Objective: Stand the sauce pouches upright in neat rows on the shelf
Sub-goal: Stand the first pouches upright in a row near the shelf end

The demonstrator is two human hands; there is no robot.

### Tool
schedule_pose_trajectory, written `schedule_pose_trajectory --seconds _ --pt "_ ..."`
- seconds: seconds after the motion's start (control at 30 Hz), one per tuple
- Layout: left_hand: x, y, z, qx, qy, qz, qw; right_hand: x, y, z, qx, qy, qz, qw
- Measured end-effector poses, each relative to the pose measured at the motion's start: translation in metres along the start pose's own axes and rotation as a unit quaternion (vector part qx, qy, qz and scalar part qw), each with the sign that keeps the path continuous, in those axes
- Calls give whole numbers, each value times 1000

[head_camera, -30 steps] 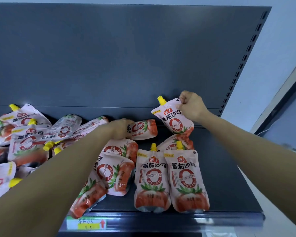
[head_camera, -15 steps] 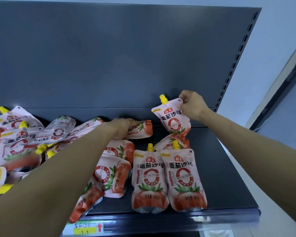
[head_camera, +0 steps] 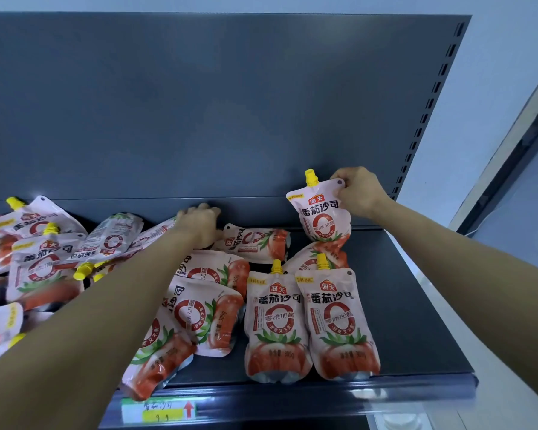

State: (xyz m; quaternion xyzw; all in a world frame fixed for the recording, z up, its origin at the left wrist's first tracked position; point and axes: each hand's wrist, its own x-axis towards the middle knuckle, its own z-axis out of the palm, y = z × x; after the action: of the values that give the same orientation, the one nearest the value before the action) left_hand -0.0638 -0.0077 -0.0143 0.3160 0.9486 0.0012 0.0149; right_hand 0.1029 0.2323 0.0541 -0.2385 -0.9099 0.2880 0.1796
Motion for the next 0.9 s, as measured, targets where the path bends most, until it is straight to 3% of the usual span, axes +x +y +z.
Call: schedule_pose_trajectory --seconds 0.17,0.3,0.43,0.73,0.9 --pt "-9 -35 3 -1 2 -77 997 1 -4 7 -3 6 -10 1000" --pt "-11 -34 0 -57 5 -78 995 1 -12 15 -8 7 -25 1000" --pt "-8 -21 3 -30 19 -42 998 2 -16 20 5 8 -21 1000" --pt "1 4 9 8 -127 -26 992 1 -19 24 1 -2 -30 1000" --pt "7 7 17 -6 -112 -43 993 0 -19 24 -4 -12 -33 999"
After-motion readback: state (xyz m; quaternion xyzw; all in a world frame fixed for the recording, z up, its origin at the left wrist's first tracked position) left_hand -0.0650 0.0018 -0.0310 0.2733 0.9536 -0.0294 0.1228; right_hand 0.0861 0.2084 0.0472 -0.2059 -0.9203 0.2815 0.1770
